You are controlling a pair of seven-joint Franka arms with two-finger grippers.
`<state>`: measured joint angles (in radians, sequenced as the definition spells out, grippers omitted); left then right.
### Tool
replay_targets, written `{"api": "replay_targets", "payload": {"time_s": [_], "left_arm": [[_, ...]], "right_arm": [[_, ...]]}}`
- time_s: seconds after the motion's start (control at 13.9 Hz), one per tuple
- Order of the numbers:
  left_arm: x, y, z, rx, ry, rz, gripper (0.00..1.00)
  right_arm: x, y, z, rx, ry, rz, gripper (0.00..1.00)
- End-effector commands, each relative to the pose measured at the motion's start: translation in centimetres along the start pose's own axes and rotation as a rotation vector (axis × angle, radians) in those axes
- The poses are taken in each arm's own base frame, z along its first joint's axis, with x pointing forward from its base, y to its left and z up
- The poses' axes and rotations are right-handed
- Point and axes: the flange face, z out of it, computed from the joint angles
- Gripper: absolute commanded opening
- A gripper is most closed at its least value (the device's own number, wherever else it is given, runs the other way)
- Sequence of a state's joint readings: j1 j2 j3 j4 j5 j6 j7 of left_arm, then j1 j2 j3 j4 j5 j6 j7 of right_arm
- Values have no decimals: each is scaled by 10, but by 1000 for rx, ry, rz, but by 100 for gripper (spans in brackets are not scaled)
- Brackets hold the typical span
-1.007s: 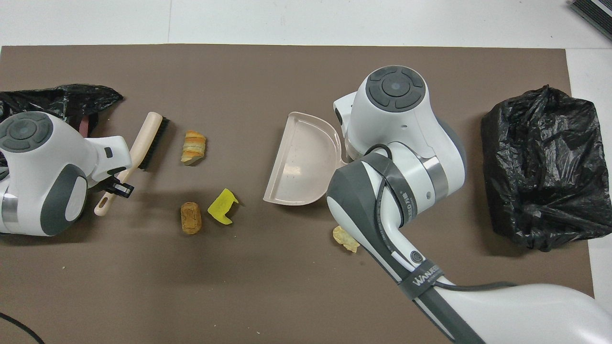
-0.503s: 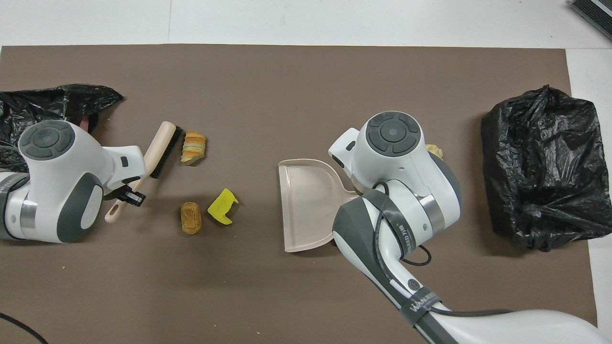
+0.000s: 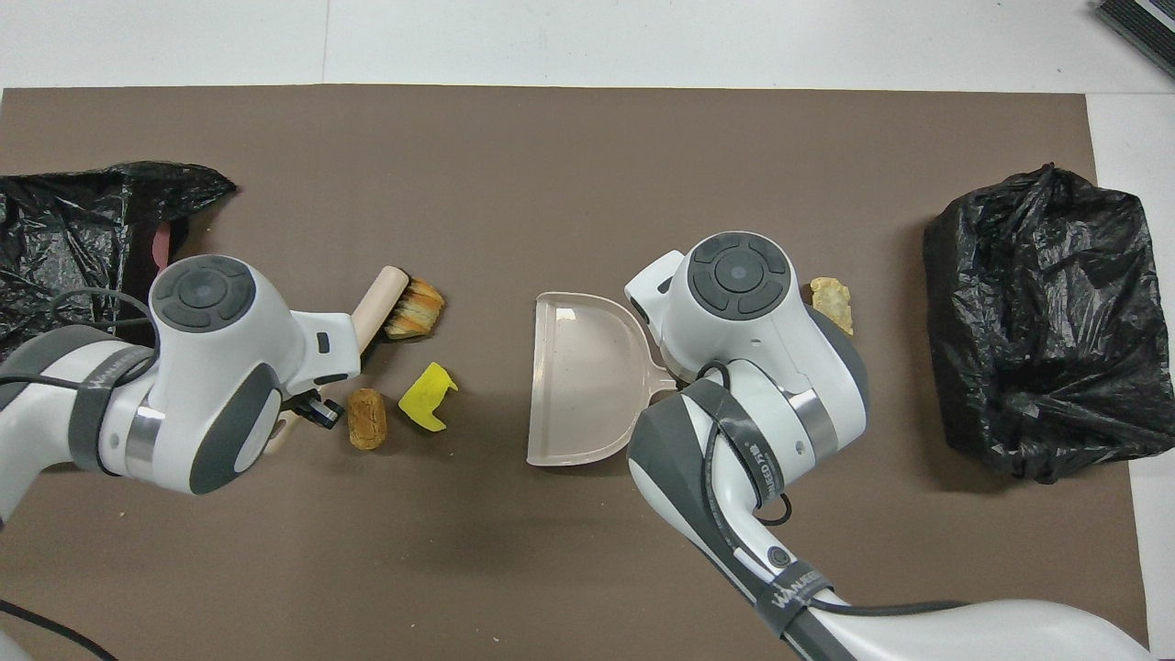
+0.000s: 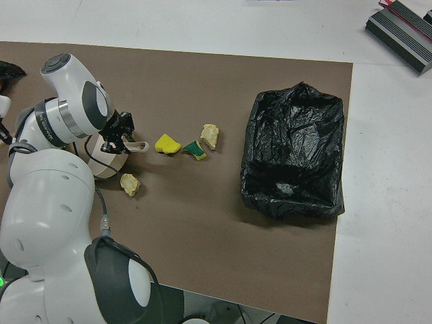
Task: Sweep and dump trash in bin
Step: 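Sweep the bread and sponge pieces into the dustpan with the left gripper's brush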
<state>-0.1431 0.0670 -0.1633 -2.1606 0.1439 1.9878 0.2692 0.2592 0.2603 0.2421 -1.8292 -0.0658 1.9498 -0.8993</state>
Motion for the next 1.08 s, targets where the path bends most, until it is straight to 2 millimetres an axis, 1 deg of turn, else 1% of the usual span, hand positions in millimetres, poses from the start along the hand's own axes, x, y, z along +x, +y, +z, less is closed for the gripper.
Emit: {"api": "replay_targets", "payload": {"time_s": [0.0,0.07,0.22,0.36,0.43,0.5,0.58,0.65,0.72,0.79,0.86,0.93,1.01], "left_arm": [[-2,65,-5,-43,15,37,0],[1,82,-7,-62,22,22,0],[9,134,-16,-61,44,-5,0],[16,170,-23,-79,80,-29,0],[18,176,-26,-103,85,-30,0],[23,177,-35,-155,94,-49,0],[22,172,-47,-204,103,-72,0],[20,164,-55,-221,89,-89,0],[17,150,-67,-225,81,-112,0],[8,130,-78,-234,72,-153,0],[-7,112,-92,-236,71,-191,0],[-22,99,-100,-241,53,-226,0],[-32,94,-96,-245,10,-240,0]], "right_arm": [[5,-5,4,-22,12,18,0],[5,-5,3,-24,13,20,0],[5,-5,4,-22,12,23,0],[5,-5,4,-22,13,23,0],[4,-5,4,-21,13,25,0],[5,-5,4,-22,13,25,0],[4,-5,4,-21,13,36,0],[5,-5,4,-21,13,37,0],[4,-5,4,-21,14,39,0],[5,-5,4,-22,12,38,0],[5,-5,4,-23,14,39,0],[5,-5,4,-22,15,39,0],[5,-5,4,-26,17,39,0]]}}
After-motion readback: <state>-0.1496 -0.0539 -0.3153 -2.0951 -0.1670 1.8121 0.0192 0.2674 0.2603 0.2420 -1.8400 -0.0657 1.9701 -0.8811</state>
